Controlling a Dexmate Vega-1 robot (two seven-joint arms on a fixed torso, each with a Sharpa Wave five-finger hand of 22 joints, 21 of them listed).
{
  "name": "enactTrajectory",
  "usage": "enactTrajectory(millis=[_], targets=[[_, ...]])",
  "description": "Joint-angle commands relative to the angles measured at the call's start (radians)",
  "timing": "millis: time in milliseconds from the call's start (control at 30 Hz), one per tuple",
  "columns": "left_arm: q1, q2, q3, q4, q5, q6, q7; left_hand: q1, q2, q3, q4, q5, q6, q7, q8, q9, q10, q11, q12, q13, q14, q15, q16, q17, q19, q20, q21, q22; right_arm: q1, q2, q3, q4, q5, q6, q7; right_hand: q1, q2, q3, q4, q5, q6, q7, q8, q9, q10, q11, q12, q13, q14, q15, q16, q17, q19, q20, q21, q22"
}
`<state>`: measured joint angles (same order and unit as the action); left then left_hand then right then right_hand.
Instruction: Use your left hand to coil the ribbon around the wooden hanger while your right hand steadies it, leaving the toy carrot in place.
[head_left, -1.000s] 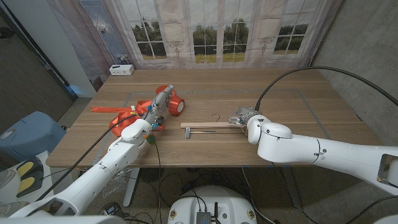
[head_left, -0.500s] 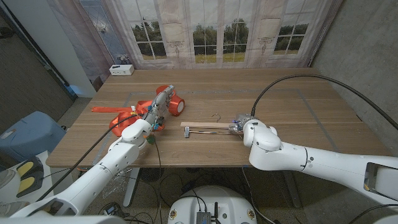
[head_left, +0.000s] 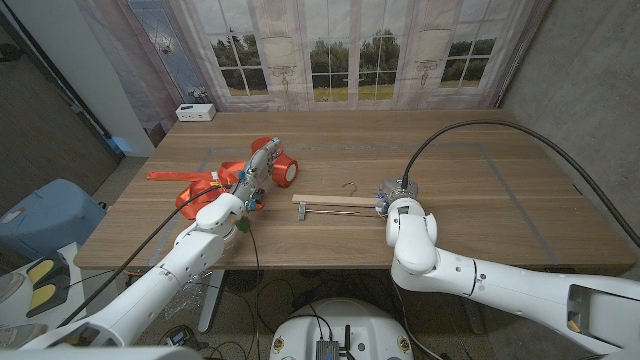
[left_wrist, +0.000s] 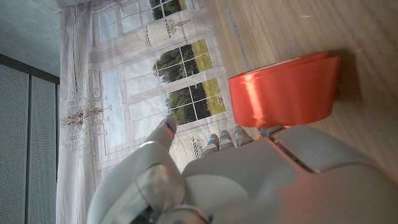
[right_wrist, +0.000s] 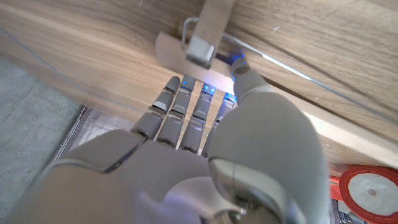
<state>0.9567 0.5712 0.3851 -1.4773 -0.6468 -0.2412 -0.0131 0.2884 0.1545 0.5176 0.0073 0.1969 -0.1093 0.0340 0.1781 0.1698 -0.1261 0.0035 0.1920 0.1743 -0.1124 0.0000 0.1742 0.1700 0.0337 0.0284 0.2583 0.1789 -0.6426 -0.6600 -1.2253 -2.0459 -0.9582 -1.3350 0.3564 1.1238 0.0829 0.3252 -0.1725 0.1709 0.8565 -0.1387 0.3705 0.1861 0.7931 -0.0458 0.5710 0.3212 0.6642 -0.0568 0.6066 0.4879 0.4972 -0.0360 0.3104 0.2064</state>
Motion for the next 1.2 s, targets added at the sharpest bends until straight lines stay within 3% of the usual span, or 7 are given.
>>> enactTrajectory(millis=[33,300,500,633,700,800,1200], targets=[[0.025,0.011,-0.014,-0.023,-0.002,-0.008,0.017,-0.008,-0.001,0.001,0.004,0.001,0.007,-0.002,0.003,0.003,0.005,-0.001,0.004,0.006,-0.001,0.005,0.006,0.003,0.010,0.003,-0.006,0.006,-0.117,0.012,0.101,0.081,-0.014,0.120,-0.245,0.108,0.051,-0.022,0.003,0.008,0.162,0.047,0.031,0.039,0.113,-0.066,0.099,0.134,0.060,-0.170,0.086,0.151,0.029,-0.008,0.032,0.012],[0.029,0.018,-0.017,-0.030,0.004,-0.005,0.026,-0.011,-0.003,0.000,0.005,0.000,0.006,-0.009,0.003,0.003,0.005,-0.007,0.004,0.006,-0.001,-0.002,0.005,0.003,0.011,-0.004,-0.008,0.006,-0.184,0.017,0.166,0.107,0.026,0.203,-0.430,0.115,0.047,-0.027,0.012,0.018,0.156,0.034,0.031,0.048,0.093,-0.067,0.116,0.158,0.047,-0.169,0.056,0.152,0.016,-0.028,0.039,0.016],[0.030,0.042,-0.010,-0.076,0.072,0.047,0.113,-0.003,-0.021,-0.004,-0.011,-0.003,0.003,-0.018,0.001,0.002,0.000,-0.013,0.002,0.005,-0.001,-0.007,0.004,0.000,0.007,-0.009,-0.014,0.004,-0.259,0.020,0.237,0.112,0.037,0.269,-0.625,0.125,0.050,-0.027,0.013,0.023,0.156,0.025,0.037,0.059,0.078,-0.065,0.122,0.169,0.037,-0.171,0.037,0.153,0.009,-0.029,0.043,0.018],[0.043,0.076,0.001,-0.177,0.188,0.179,0.288,0.048,-0.054,-0.001,-0.081,-0.014,0.003,-0.023,0.007,0.003,0.044,0.005,0.016,0.007,0.047,0.017,0.014,-0.001,0.019,-0.003,-0.023,0.002,-0.296,0.031,0.283,0.111,0.053,0.294,-0.714,0.130,0.052,-0.028,0.015,0.025,0.153,0.022,0.039,0.066,0.077,-0.064,0.127,0.175,0.036,-0.171,0.030,0.155,0.010,-0.026,0.048,0.019],[0.048,0.082,0.006,-0.233,0.237,0.271,0.381,0.086,-0.066,0.004,-0.126,-0.020,0.034,-0.029,0.016,0.004,0.081,0.013,0.026,0.009,0.100,0.032,0.024,0.001,0.036,0.016,-0.024,0.003,-0.308,0.034,0.300,0.109,0.059,0.301,-0.742,0.135,0.053,-0.027,0.014,0.026,0.149,0.022,0.039,0.070,0.077,-0.065,0.131,0.179,0.034,-0.174,0.024,0.156,0.013,-0.023,0.052,0.019],[0.045,0.082,0.017,-0.284,0.283,0.372,0.463,0.116,-0.078,0.004,-0.157,-0.023,0.078,-0.024,0.025,0.005,0.132,0.027,0.038,0.012,0.156,0.035,0.031,0.003,0.065,0.048,-0.019,0.006,-0.318,0.034,0.314,0.103,0.059,0.305,-0.763,0.133,0.054,-0.030,0.019,0.026,0.147,0.024,0.041,0.075,0.078,-0.064,0.136,0.182,0.035,-0.170,0.016,0.156,0.013,-0.022,0.055,0.020],[0.006,0.063,0.076,-0.400,0.409,0.684,0.625,0.173,-0.154,-0.017,-0.187,-0.018,0.158,-0.015,0.037,0.009,0.194,0.051,0.048,0.020,0.244,0.046,0.038,0.008,0.147,0.098,0.000,0.010,-0.356,0.037,0.376,0.096,0.096,0.364,-0.860,0.140,0.054,-0.035,0.022,0.028,0.149,0.027,0.047,0.086,0.078,-0.065,0.141,0.177,0.045,-0.172,-0.001,0.162,0.013,-0.018,0.067,0.020]])
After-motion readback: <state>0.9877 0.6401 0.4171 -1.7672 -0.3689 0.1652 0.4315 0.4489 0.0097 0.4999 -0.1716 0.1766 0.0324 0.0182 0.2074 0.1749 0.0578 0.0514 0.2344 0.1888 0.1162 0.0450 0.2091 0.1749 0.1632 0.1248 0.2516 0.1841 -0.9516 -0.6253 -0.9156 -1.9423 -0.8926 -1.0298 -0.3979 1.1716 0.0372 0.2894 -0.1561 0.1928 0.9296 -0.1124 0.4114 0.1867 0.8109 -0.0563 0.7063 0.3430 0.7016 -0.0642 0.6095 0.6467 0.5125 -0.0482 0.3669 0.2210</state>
